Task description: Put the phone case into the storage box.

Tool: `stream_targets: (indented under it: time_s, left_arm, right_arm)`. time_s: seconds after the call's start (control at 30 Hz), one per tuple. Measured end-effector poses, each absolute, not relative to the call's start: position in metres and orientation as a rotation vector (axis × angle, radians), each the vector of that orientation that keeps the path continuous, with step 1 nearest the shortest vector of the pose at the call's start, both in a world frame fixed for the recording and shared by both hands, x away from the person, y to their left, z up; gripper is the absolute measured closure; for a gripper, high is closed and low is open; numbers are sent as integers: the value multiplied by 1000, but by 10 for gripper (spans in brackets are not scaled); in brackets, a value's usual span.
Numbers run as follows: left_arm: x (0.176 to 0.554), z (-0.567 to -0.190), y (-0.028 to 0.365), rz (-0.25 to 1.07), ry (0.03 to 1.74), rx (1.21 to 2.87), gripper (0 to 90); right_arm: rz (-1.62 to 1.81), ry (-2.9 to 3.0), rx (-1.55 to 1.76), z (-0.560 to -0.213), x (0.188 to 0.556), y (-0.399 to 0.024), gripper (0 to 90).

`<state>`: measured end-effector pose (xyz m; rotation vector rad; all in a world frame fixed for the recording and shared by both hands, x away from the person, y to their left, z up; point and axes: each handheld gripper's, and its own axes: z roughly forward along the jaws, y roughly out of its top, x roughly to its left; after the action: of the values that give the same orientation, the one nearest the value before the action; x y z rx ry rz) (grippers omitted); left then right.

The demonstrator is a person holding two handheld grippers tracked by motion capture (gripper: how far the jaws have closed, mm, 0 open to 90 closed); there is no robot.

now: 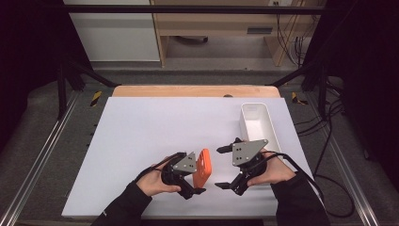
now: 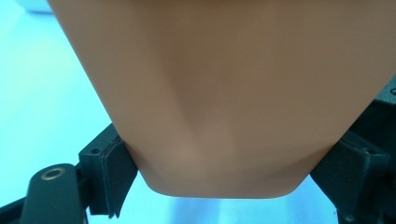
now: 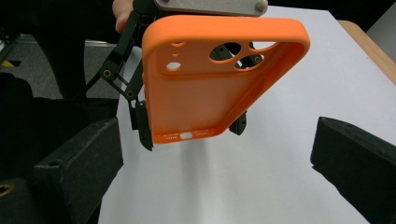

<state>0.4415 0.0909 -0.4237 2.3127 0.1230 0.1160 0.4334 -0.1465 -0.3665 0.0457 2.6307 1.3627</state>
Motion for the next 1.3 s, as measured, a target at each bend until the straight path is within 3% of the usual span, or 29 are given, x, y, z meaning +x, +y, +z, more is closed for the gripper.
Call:
stream_targets:
  time_s: [1.3]
  left_arm:
    - [440, -423, 70, 98, 54, 2201, 155]
  right_arm:
    - [1464, 2681, 112, -363, 438, -143, 66]
